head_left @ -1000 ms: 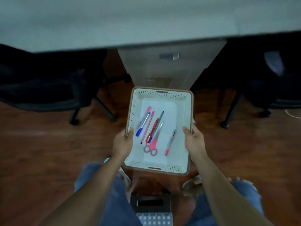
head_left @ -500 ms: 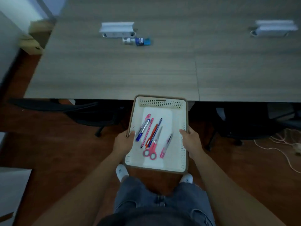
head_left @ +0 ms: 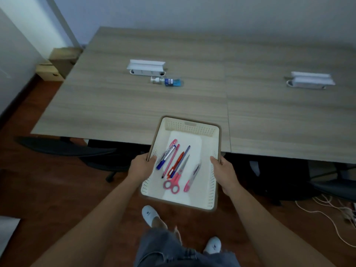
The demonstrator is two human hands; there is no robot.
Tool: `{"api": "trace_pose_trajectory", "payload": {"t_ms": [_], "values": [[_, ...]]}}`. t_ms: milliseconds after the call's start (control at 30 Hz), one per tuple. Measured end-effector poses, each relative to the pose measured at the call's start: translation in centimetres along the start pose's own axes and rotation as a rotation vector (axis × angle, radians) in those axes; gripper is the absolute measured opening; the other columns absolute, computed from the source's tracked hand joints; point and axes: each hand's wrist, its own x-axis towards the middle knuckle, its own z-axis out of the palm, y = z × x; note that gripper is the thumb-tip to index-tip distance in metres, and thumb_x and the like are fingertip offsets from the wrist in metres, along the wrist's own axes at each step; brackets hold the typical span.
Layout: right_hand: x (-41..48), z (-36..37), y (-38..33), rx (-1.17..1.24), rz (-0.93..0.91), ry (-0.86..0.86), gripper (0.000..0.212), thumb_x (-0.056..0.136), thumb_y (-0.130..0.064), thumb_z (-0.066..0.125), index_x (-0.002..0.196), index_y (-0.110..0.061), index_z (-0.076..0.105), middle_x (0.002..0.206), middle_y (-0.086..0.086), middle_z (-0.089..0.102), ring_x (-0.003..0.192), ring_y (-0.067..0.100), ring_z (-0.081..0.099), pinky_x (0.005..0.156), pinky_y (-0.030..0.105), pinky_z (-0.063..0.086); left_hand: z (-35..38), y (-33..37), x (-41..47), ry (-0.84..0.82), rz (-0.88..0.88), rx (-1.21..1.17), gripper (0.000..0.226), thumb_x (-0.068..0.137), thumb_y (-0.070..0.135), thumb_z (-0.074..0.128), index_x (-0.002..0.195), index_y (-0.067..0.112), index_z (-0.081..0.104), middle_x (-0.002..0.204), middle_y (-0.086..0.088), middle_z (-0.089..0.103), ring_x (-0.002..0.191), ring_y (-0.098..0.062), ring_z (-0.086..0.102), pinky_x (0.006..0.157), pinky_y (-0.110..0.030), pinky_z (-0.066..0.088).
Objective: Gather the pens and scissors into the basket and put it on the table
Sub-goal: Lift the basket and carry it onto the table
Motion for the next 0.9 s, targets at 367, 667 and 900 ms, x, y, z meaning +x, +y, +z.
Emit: {"api": "trace_pose_trajectory", "payload": {"t_ms": [367, 667, 900], "values": [[5.1, 3.7, -5.4, -0.052, 0.071, 0.196, 0.037, 0.106, -0.061, 0.055, 0.113, -0.033, 0.080, 0.109, -0.006, 0.085, 0.104, 0.019, 0.081, 0.103, 0.048, 0.064, -3.7, 4.6, 11.0, -0.012, 0.098, -0.018, 0.040, 0.103, 0.041, 0.068, 0.085, 0.008, 0.082, 0.075, -0.009, 0.082, 0.074, -0.027, 0.081, 0.068, -0.041, 0.064], [12.0, 4.8, -9.2, -0.211, 0.125, 0.173, 0.024, 0.104, -0.025, 0.050, 0.108, -0.018, 0.072, 0.111, 0.009, 0.082, 0.104, 0.036, 0.079, 0.095, 0.062, 0.066, -5.1, 8.7, 20.6, -0.117, 0.103, -0.002, 0.038, 0.101, 0.042, 0.071, 0.089, 0.009, 0.086, 0.083, -0.016, 0.084, 0.073, -0.030, 0.080, 0.060, -0.030, 0.051], [19.7, 3.3, -11.1, -0.256, 0.119, 0.179, 0.029, 0.105, -0.023, 0.049, 0.120, -0.004, 0.065, 0.114, 0.018, 0.077, 0.108, 0.042, 0.076, 0.095, 0.060, 0.065, -3.2, 12.8, 26.9, -0.204, 0.199, 0.070, 0.028, 0.107, 0.030, 0.061, 0.120, 0.020, 0.084, 0.111, -0.003, 0.085, 0.106, -0.027, 0.079, 0.083, -0.031, 0.055]]}}
